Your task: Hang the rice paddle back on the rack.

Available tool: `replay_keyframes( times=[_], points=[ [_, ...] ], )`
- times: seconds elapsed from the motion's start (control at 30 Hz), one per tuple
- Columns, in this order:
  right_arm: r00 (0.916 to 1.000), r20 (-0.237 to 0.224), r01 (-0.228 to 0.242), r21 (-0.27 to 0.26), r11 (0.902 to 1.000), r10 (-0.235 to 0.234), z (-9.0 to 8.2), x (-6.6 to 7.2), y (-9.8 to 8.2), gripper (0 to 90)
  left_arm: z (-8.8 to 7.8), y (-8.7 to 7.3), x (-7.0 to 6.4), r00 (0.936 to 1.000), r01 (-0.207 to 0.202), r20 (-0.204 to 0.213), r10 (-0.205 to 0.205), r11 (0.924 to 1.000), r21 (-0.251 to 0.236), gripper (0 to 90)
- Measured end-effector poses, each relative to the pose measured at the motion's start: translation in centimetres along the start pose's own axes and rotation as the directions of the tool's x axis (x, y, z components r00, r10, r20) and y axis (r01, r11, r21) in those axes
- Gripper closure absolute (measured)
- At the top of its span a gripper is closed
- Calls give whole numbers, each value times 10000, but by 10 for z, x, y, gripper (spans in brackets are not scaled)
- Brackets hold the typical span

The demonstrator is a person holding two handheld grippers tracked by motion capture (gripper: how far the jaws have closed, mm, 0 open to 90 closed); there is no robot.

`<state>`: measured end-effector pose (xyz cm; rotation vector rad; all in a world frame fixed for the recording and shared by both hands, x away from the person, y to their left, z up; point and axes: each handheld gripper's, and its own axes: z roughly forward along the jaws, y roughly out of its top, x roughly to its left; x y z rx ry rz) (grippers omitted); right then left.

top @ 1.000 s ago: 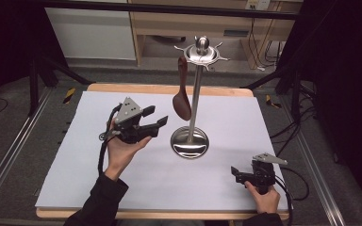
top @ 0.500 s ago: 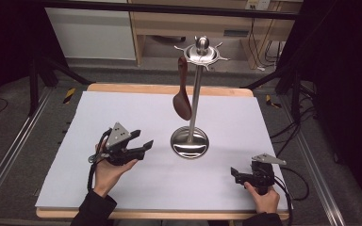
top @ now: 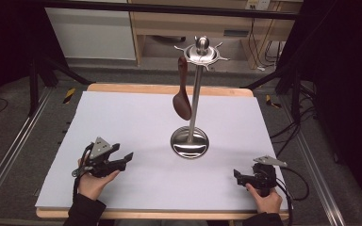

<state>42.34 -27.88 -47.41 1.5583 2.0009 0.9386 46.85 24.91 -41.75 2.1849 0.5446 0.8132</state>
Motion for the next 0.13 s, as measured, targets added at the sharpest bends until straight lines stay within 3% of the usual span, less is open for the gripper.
replay_keyframes(
  times=[0.13],
  points=[
    [10000,12,62,8,10000,-62,-1,-3,-1,85,-6,-12,2,9994,197,-300,-192,9997,162,342]
  ],
)
